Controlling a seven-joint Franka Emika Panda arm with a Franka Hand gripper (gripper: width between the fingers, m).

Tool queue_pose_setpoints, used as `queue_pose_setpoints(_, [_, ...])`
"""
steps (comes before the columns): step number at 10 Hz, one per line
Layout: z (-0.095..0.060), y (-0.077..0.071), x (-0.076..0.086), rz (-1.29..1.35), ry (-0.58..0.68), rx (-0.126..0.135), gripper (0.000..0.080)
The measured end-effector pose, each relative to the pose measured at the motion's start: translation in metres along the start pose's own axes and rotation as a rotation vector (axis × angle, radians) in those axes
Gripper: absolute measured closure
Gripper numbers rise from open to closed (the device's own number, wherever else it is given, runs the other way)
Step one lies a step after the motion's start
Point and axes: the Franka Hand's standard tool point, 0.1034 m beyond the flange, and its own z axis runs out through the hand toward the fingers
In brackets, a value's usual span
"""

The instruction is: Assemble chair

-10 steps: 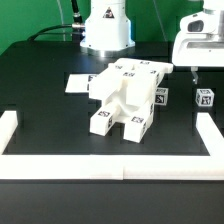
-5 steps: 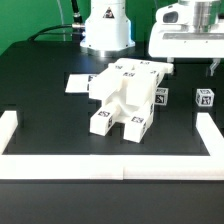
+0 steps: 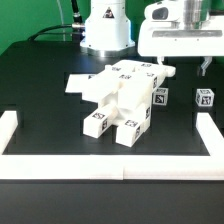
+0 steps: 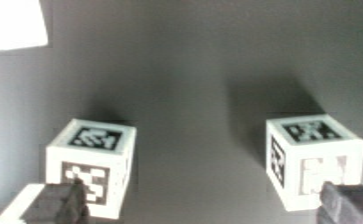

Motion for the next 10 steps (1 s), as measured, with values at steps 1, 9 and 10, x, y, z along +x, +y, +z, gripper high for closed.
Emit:
queue_pose_setpoints(1, [0.001, 0.001, -0.001, 0.000, -0.003, -0.002, 0.0151])
queue_pose_setpoints(9, [0.008, 0.052, 0.016, -0.085, -0.019, -0.031, 0.0151])
queue_pose_setpoints(10, [0.006, 0.054, 0.023, -0.085, -0.020, -0.030, 0.0151])
